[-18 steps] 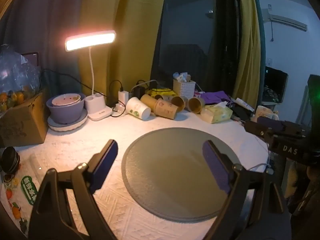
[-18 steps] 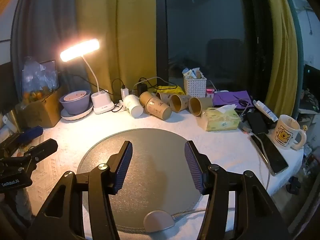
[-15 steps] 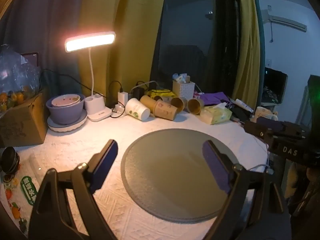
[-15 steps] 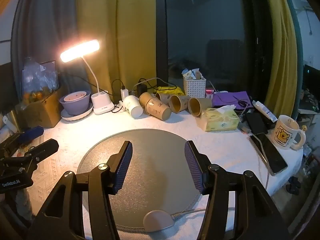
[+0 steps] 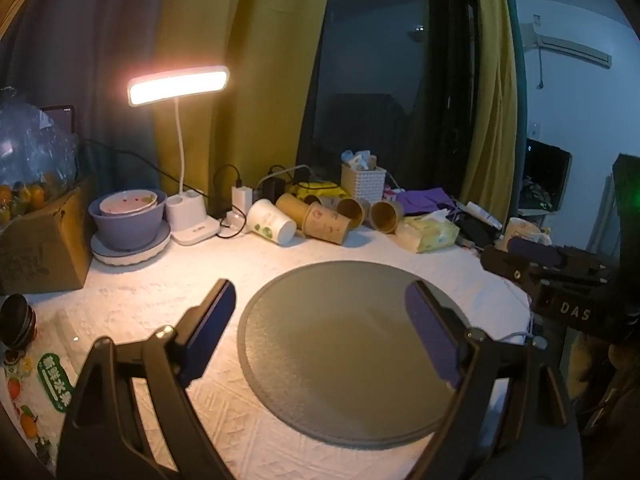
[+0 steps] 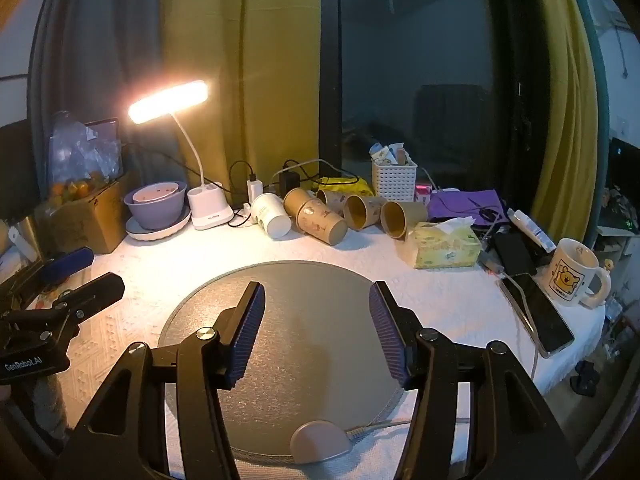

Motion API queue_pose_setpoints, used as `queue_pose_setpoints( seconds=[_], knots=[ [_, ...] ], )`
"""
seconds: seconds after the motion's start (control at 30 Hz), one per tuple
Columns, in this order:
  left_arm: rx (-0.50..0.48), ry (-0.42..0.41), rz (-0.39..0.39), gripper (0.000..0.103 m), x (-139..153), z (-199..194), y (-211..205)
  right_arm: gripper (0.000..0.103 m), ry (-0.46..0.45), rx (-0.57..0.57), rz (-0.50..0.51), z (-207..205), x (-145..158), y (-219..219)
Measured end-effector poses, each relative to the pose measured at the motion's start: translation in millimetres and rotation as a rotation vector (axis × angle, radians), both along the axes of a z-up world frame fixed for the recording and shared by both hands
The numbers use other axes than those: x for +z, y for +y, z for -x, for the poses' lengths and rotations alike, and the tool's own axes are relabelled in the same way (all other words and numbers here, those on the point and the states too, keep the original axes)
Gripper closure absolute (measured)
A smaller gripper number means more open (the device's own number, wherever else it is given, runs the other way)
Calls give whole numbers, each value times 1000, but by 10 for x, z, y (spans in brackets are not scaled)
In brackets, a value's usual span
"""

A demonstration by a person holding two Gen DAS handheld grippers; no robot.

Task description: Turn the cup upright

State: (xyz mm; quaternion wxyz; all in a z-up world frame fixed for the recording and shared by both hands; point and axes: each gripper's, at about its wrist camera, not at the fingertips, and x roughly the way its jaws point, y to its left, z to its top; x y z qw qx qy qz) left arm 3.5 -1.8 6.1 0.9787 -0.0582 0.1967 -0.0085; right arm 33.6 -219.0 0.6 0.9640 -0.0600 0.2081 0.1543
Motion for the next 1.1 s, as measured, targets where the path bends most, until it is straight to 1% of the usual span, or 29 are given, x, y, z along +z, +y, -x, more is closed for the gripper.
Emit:
queue_pose_setpoints(
  seconds=[1.1],
  knots=[
    [-13, 5, 2, 15, -3, 13, -123, 46, 5, -3, -2, -4, -61, 18]
  ],
)
